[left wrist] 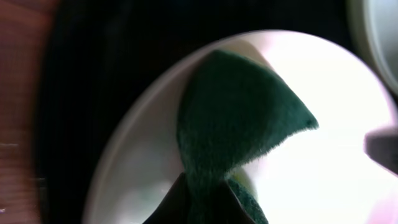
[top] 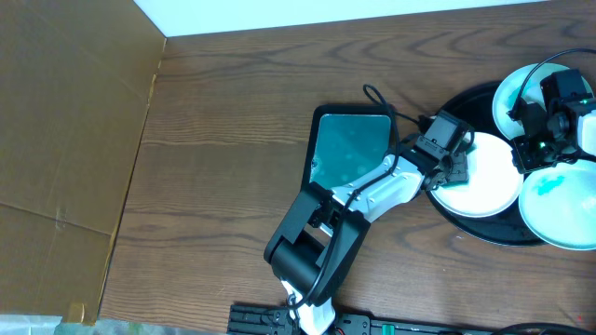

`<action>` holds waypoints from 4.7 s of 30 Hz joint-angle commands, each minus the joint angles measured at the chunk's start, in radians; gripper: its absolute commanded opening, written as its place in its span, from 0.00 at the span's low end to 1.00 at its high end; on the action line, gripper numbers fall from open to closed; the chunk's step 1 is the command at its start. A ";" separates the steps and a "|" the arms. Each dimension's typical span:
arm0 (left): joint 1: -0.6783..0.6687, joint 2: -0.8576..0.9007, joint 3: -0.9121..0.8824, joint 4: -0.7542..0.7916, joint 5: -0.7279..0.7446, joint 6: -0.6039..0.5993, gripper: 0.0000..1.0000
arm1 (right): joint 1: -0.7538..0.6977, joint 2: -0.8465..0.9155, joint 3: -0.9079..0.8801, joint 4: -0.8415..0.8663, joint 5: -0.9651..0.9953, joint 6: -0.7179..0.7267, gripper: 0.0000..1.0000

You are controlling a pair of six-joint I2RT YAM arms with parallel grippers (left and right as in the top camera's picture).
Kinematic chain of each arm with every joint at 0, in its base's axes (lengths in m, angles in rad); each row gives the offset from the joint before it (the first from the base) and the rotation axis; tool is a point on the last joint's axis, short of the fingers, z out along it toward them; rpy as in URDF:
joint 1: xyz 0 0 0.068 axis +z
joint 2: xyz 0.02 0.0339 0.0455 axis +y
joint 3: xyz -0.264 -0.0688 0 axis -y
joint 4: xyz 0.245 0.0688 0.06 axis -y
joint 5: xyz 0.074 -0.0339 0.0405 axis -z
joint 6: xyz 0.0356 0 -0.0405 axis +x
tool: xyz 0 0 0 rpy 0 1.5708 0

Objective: Clean dirty plates on tray and stack at the side

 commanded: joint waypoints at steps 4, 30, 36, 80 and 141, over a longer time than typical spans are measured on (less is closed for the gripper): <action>0.014 0.011 -0.003 -0.054 -0.357 0.162 0.07 | -0.018 0.017 0.000 -0.007 0.040 -0.011 0.01; 0.231 -0.533 -0.003 -0.320 -0.340 0.103 0.07 | 0.104 -0.232 0.014 -0.021 0.306 0.020 0.01; 0.369 -0.531 -0.003 -0.476 -0.340 0.055 0.07 | 0.200 -0.358 0.014 -0.001 0.703 0.018 0.01; 0.465 -0.531 -0.023 -0.554 -0.340 0.047 0.07 | 0.236 -0.464 0.001 0.176 0.484 -0.053 0.01; 0.465 -0.530 -0.023 -0.514 -0.340 0.047 0.07 | -0.249 -0.182 0.005 0.208 0.206 0.624 0.61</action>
